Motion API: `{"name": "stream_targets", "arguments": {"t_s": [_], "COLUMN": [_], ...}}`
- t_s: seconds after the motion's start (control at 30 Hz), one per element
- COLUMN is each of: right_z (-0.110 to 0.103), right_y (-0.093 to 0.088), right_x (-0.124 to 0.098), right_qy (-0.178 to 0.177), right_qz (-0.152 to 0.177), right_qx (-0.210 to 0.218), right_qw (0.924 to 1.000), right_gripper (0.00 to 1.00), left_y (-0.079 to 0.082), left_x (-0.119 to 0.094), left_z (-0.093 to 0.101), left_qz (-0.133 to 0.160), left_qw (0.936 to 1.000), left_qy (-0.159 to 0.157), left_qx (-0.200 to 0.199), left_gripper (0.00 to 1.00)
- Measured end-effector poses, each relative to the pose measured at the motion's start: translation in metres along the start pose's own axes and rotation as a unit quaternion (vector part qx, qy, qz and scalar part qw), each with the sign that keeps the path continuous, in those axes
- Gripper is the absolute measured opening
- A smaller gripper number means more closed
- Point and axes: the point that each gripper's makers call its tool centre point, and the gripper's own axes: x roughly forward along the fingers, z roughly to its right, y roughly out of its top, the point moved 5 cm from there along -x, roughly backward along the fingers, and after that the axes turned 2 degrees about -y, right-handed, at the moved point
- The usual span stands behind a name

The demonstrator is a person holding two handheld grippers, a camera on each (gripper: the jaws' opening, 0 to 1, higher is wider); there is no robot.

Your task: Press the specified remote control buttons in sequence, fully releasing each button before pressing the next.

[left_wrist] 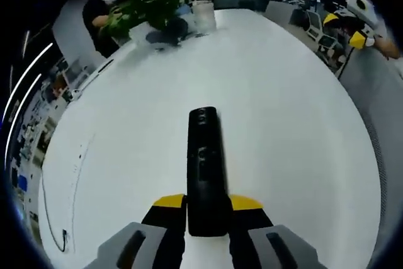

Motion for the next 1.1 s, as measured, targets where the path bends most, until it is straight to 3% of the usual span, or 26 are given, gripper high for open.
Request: {"name": "stream_targets", "arguments": {"t_s": [0.1,0.27,0.4,0.5,0.57,0.63,0.73,0.83,1.1], "right_z": [0.000,0.001,0.000,0.000,0.000,0.000,0.001,0.000,-0.002], "right_y": [0.000,0.000,0.000,0.000,0.000,-0.001,0.004,0.003,0.002], "right_x": [0.000,0.000,0.001,0.001,0.001,0.002,0.000,0.001,0.002], "right_qy": [0.000,-0.001,0.000,0.001,0.002,0.003,0.004,0.006,0.009], "right_qz": [0.000,0.001,0.001,0.000,-0.001,-0.001,0.018,0.014,0.009], "right_qx": [0.000,0.001,0.001,0.000,-0.001,-0.001,0.009,0.013,0.005], "right_qw": [1.0000,1.0000,1.0000,1.0000,1.0000,1.0000,0.9998,0.9998,0.9999], "right_gripper": [0.29,0.29,0.29,0.29,0.29,0.29,0.28,0.29,0.29], "left_y": [-0.001,-0.002,-0.006,-0.009,-0.009,-0.011,-0.010,-0.007,-0.007], "left_x": [-0.001,-0.004,-0.009,-0.011,-0.012,-0.010,-0.009,-0.008,-0.006], "left_z": [0.000,0.012,0.026,0.036,0.036,0.035,0.036,0.036,0.043], "left_qz": [0.005,0.009,-0.002,-0.002,0.001,0.001,0.001,-0.004,-0.018], "left_qw": [1.0000,0.9980,0.9964,0.9964,0.9971,0.9960,0.9973,0.9969,0.9977], "left_qy": [-0.005,-0.041,-0.059,-0.081,-0.076,-0.072,-0.071,-0.062,-0.057], "left_qx": [-0.003,0.048,0.060,0.026,0.005,-0.054,-0.020,-0.048,-0.034], "left_gripper": [0.24,0.24,0.24,0.24,0.24,0.24,0.25,0.25,0.24]}}
